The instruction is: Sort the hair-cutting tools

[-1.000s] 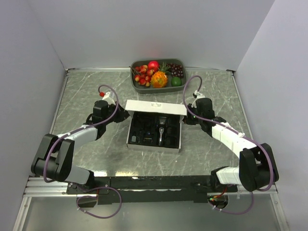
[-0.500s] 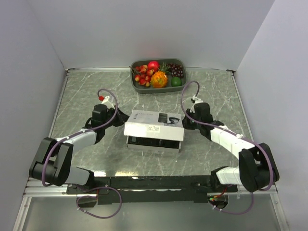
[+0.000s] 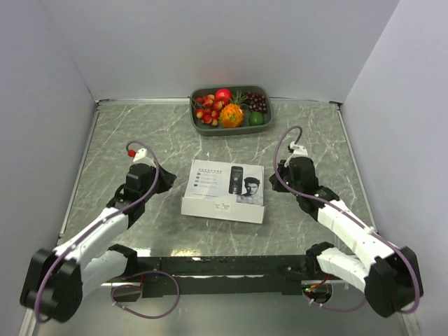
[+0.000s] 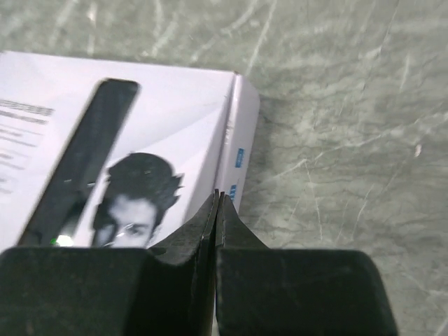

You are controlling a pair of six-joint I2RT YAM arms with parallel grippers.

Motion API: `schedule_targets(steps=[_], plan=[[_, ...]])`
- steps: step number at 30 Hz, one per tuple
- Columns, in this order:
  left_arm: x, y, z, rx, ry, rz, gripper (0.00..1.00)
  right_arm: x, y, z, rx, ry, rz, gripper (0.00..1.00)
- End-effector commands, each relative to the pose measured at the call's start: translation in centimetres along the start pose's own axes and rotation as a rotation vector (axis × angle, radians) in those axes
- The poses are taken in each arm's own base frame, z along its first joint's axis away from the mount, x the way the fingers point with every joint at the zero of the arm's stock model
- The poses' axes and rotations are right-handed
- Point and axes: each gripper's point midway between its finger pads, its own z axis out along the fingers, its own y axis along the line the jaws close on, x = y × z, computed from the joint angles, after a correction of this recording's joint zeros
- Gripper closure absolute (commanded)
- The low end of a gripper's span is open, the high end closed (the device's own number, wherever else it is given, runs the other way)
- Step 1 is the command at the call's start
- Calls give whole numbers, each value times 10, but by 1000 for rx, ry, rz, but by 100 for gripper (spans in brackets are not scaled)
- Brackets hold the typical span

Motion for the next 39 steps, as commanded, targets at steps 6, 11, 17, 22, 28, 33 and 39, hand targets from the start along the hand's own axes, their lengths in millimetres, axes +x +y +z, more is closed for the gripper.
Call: schedule_targets(steps=[6, 11, 17, 22, 28, 33, 39], plan=[[-31, -60, -22, 80, -70, 41, 99, -24, 40, -32, -74, -40, -120, 100], [16, -80, -6, 124, 51, 86, 99, 6, 45, -16, -103, 24, -127, 100], [75, -64, 13, 65, 185, 88, 99, 59, 36, 0, -92, 143, -101, 100], [100, -34, 9, -14, 223, 63, 99, 96, 20, -2, -32, 211, -72, 100], [112, -13, 4, -59, 224, 48, 99, 108, 9, -1, 36, 227, -43, 100], [80, -42, -12, 29, 147, 24, 97, 74, 18, -15, 27, 126, -55, 100], [39, -51, -51, 35, 46, -19, 92, 52, 18, -44, 15, 66, -54, 100]])
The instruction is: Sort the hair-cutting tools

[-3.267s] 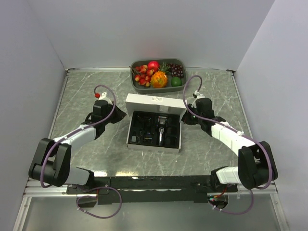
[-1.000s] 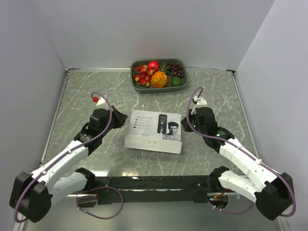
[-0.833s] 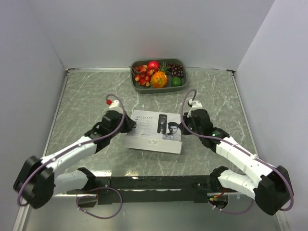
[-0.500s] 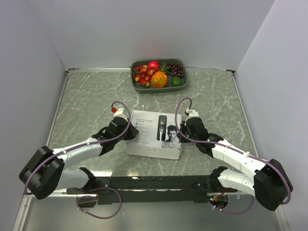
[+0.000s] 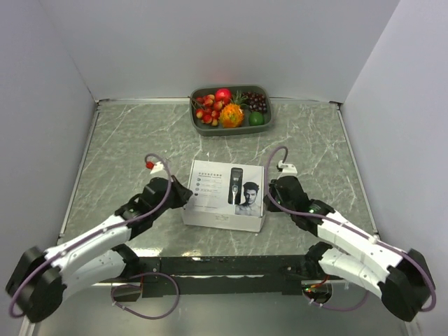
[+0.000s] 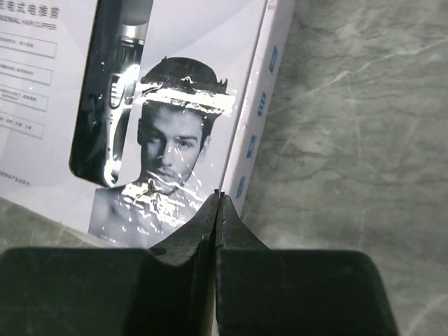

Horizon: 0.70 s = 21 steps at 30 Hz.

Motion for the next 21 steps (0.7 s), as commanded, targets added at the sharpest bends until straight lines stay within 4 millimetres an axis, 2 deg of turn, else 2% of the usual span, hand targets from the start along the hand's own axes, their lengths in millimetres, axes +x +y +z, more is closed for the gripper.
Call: schedule_targets(steps=[1, 2, 4, 5, 7, 9, 14, 15, 16, 18, 20, 21], plan=[[-27, -3, -31, -30, -79, -46, 91, -5, -5, -26, 13, -7, 8, 100], [-32, -3, -38, -30, -102, -54, 91, -2, -6, -29, 9, -7, 15, 100], [-32, 13, -43, -100, -110, -59, 91, 9, -14, -31, 32, 11, 39, 100], [-31, 18, -45, -118, -111, -59, 91, 19, -22, -31, 51, 25, 45, 100], [-24, 32, -44, -174, -102, -63, 90, 26, -30, -30, 86, 23, 89, 100], [-16, 46, -39, -223, -95, -67, 89, 30, -35, -28, 121, 26, 136, 100], [-9, 61, -23, -290, -107, -67, 87, 24, -42, -18, 216, 21, 185, 100], [-8, 65, -20, -308, -110, -70, 87, 20, -42, -14, 224, 9, 181, 100], [-8, 68, -18, -322, -110, -69, 86, 26, -44, -8, 249, 39, 173, 100], [-7, 74, -9, -354, -110, -66, 86, 21, -39, 1, 245, 38, 167, 100], [-4, 81, -1, -383, -99, -60, 86, 26, -38, 10, 254, 65, 150, 100], [-9, 82, 3, -384, -113, -66, 86, 27, -37, 14, 255, 71, 146, 100]])
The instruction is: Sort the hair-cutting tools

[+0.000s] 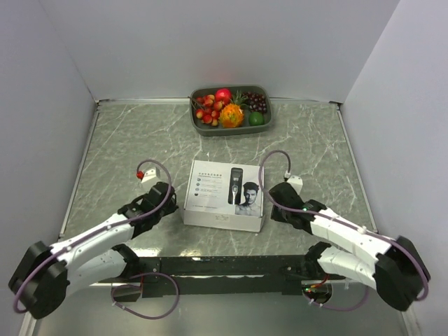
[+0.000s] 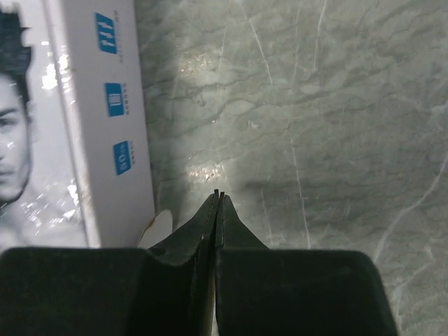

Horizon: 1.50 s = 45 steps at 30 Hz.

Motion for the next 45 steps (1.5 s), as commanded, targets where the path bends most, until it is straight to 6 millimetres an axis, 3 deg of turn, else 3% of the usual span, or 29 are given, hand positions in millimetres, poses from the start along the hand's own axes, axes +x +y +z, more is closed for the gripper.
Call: schedule_targets(steps=[1, 9, 13, 16, 21, 25, 36, 45], plan=[[-18, -5, 18, -18, -76, -50, 87, -24, 25, 12, -31, -63, 31, 100], [-36, -3, 44, -56, -112, -50, 87, -40, 22, 27, -1, -123, 20, 100], [-38, -17, 60, -11, -88, -40, 87, -44, 25, 34, -42, -104, 24, 100], [-38, -33, 66, 46, -69, -31, 88, -48, 32, 35, -87, -95, -3, 100], [-31, -51, 69, 134, -27, -27, 89, -49, 64, 33, -276, -54, -20, 100], [-22, -64, 71, 198, 20, -9, 89, -47, 72, 36, -332, -18, -35, 100], [-15, -101, 85, 330, 86, 8, 91, -80, 106, 58, -439, 2, -32, 100], [-29, -117, 105, 353, 68, 18, 91, -107, 106, 80, -466, -3, -47, 100]])
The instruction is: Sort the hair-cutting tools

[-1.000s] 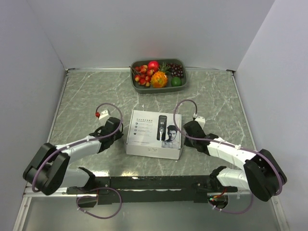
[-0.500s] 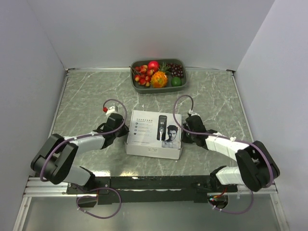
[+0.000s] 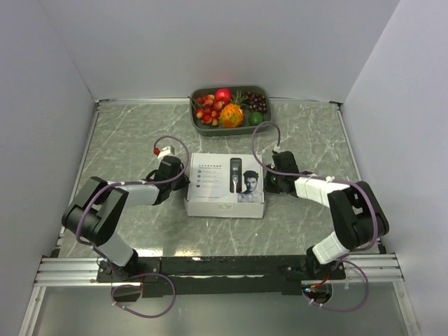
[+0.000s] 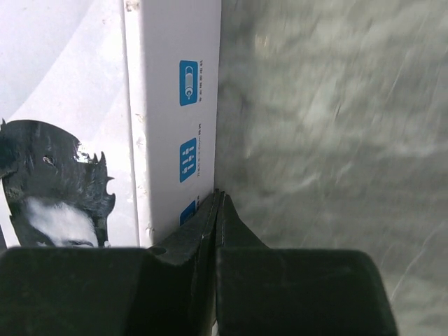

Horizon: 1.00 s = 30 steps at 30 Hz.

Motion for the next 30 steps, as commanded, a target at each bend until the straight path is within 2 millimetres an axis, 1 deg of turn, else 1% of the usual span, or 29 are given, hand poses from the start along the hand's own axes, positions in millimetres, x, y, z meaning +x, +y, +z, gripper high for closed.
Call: schedule_targets(steps=[1, 3, 4, 7, 9, 11, 12, 13, 14, 15, 16, 17, 18, 19, 20, 21, 22, 24, 27, 28, 30], plan=[[-15, -74, 1, 253, 9, -2, 91, -49, 52, 8, -234, -103, -36, 100], [-19, -76, 4, 250, 4, 7, 91, -52, 51, 12, -238, -97, -40, 100], [-22, -81, 5, 268, 6, 7, 91, -54, 50, 13, -235, -97, -47, 100], [-24, -88, 5, 286, 10, -3, 91, -59, 48, 16, -237, -87, -46, 100], [-23, -85, 3, 273, 16, -7, 91, -60, 47, 16, -228, -91, -55, 100], [-22, -80, -1, 253, 18, -16, 89, -60, 38, 12, -183, -102, -55, 100], [-24, -69, -6, 210, -3, -21, 89, -63, 30, 11, -131, -119, -55, 100], [-25, -63, -9, 184, -12, -34, 88, -61, 22, 9, -93, -112, -48, 100], [-32, -55, -14, 146, -47, -40, 87, -63, 20, 2, -75, -129, -55, 92], [-27, -45, -16, 103, -33, -38, 87, -64, 16, -1, -55, -138, -57, 89], [-29, -41, -19, 81, -41, -36, 84, -67, 6, -8, 1, -158, -55, 86], [-34, -36, -23, 55, -65, -37, 82, -65, 0, -10, 31, -161, -61, 81], [-31, -27, -26, 16, -57, -33, 81, -66, -7, -14, 63, -174, -58, 78], [-34, -23, -28, 0, -66, -31, 79, -69, -13, -22, 100, -198, -53, 75], [-38, -18, -32, -25, -89, -33, 78, -68, -20, -24, 124, -204, -36, 69], [-37, -14, -34, -42, -89, -30, 76, -67, -25, -27, 138, -210, -23, 67], [-35, -8, -36, -69, -78, -25, 71, -68, -30, -32, 156, -224, -9, 64], [-37, -4, -40, -90, -87, -20, 70, -65, -37, -35, 178, -223, 31, 62], [-34, 9, -45, -128, -94, -22, 67, -56, -50, -35, 234, -202, 71, 61], [-32, 13, -45, -134, -92, -22, 65, -50, -55, -34, 260, -184, 80, 61], [-27, 22, -45, -156, -85, -25, 63, -44, -61, -32, 286, -156, 82, 60]])
